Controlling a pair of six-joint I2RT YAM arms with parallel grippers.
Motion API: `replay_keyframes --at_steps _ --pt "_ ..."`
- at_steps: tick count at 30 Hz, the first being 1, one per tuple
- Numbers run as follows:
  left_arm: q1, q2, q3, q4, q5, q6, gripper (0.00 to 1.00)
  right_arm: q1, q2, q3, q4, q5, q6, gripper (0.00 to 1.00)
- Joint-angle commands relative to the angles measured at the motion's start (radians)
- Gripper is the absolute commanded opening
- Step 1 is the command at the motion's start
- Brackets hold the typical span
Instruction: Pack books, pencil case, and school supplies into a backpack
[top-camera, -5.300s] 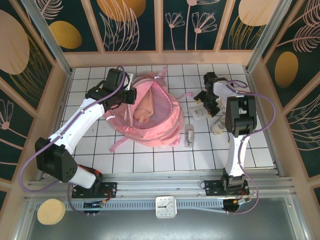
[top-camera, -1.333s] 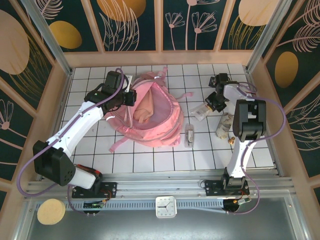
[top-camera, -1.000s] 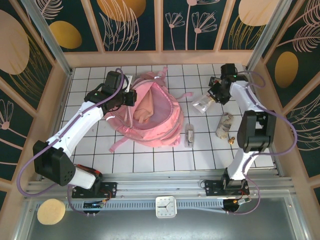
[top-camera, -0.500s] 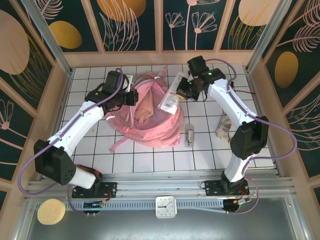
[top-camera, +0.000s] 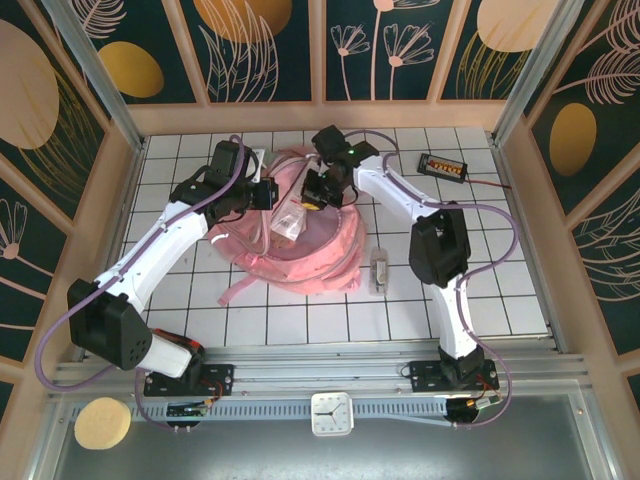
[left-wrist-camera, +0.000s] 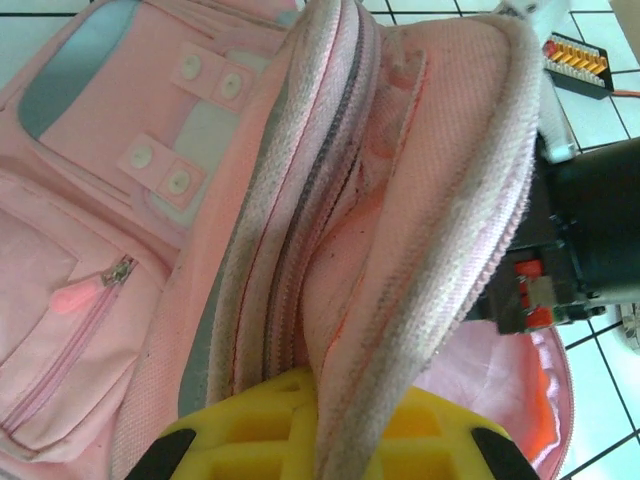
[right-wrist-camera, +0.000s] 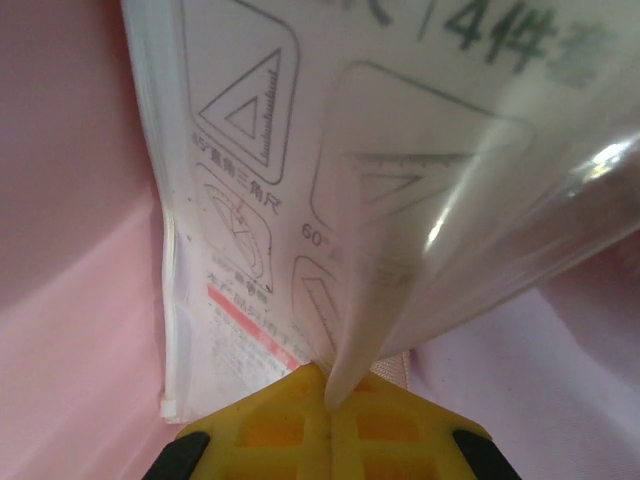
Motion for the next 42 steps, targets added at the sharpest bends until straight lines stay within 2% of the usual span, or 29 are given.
replay_keyframes --at_steps 1,5,9,11,14,15,17,21,24,27,33,35,39,42 --pt "-0.008 -0.023 0.068 0.085 0.031 -0.048 0.0 0.025 0.035 0.028 0.045 -0.102 0.024 0.0" --pt "-0.008 -0.025 0.055 0.108 0.044 -0.063 0.0 0.026 0.056 0.005 0.097 -0.16 0.045 0.0" --pt "-0.008 -0.026 0.048 0.116 0.035 -0.062 0.0 0.036 0.056 -0.03 0.18 -0.271 0.054 0.01" --pt "-0.008 -0.026 0.044 0.114 0.034 -0.058 0.0 0.033 0.04 -0.033 0.161 -0.267 0.027 0.27" --pt "-0.008 -0.035 0.03 0.106 0.022 -0.046 0.0 0.018 -0.024 -0.059 0.112 -0.23 -0.028 0.52" --pt "-0.008 -0.039 0.023 0.103 0.015 -0.04 0.0 0.01 -0.055 -0.081 0.097 -0.23 -0.044 0.57" --pt "-0.008 -0.045 0.012 0.095 0.006 -0.028 0.0 -0.013 -0.121 -0.132 0.076 -0.228 -0.064 0.61" --pt "-0.008 -0.058 -0.007 0.079 -0.004 -0.008 0.0 -0.086 -0.273 -0.248 0.096 -0.221 -0.061 0.61" --pt "-0.008 -0.062 -0.012 0.072 0.0 0.004 0.0 -0.169 -0.304 -0.275 0.097 -0.159 -0.072 0.57" --pt "-0.008 -0.068 -0.013 0.069 0.019 0.012 0.0 -0.215 -0.246 -0.219 0.121 -0.14 -0.094 0.54" --pt "-0.008 -0.066 0.005 0.058 0.065 0.045 0.0 -0.219 0.019 0.106 0.06 -0.174 -0.173 0.53" --pt "-0.008 -0.065 0.017 0.052 0.064 0.048 0.0 -0.211 0.065 0.175 0.061 -0.179 -0.18 0.46" --pt "-0.008 -0.06 0.035 0.051 0.072 0.048 0.0 -0.18 0.104 0.193 0.078 -0.204 -0.171 0.31" --pt "-0.008 -0.059 0.038 0.059 0.081 0.043 0.0 -0.152 0.106 0.146 0.103 -0.205 -0.164 0.29"
